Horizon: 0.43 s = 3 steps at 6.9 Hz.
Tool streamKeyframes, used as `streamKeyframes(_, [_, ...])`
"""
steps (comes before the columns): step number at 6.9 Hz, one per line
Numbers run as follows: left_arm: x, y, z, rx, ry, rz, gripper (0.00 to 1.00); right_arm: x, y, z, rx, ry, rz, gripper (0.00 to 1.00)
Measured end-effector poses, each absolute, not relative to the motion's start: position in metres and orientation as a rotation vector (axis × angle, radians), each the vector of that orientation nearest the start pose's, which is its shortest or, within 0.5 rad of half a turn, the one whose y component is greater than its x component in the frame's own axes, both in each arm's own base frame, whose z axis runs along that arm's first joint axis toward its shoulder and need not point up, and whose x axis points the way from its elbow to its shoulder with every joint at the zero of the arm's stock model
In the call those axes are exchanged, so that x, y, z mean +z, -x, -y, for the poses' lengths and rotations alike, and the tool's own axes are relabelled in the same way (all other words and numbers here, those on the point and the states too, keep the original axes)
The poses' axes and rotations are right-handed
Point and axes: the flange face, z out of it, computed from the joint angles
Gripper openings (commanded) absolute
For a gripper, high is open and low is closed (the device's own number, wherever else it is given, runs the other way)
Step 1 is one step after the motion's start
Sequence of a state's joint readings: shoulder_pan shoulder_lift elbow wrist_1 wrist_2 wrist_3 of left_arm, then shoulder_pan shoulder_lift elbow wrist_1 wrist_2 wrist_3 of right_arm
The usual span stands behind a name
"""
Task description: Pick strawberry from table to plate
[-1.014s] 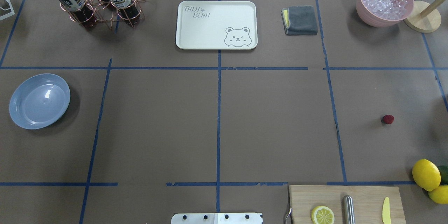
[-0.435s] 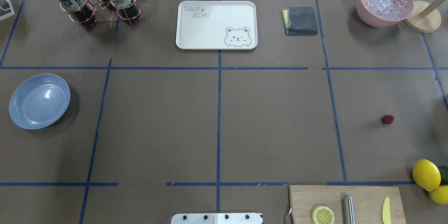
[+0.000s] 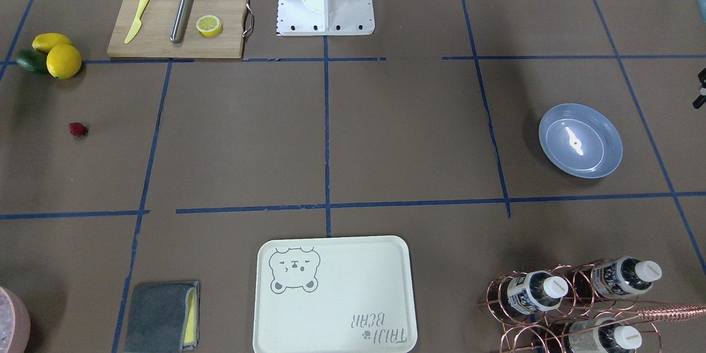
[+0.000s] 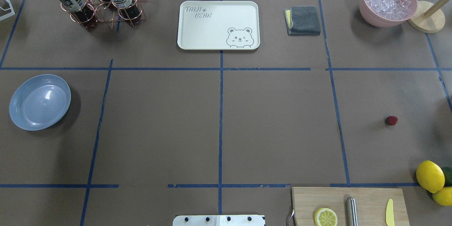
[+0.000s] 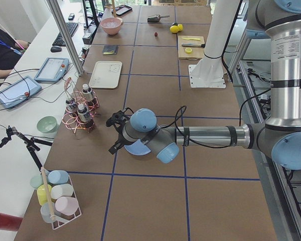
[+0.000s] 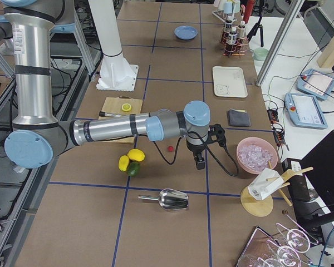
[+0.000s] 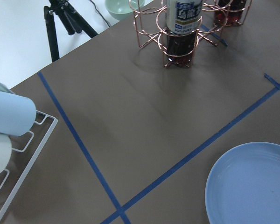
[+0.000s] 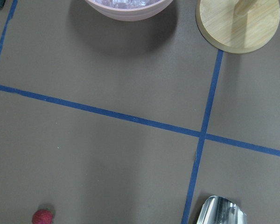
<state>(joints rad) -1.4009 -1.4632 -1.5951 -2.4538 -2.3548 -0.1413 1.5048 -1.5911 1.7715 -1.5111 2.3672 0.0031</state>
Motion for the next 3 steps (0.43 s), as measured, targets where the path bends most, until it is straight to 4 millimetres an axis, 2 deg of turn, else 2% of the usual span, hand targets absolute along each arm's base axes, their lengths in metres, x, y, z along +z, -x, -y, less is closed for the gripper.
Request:
streamKeyframes(2, [0.631, -0.080, 0.459, 0.151, -0.538, -0.929, 0.50, 0.562, -0.029, 0.493, -0.146, -0.194, 0.804, 1.00])
streamKeyframes(3, [0.646, -0.101, 0.452, 0.043, -0.494, -0.962, 0.50, 0.563, -0.029, 0.493, -0.145, -0.193, 0.804, 1.00])
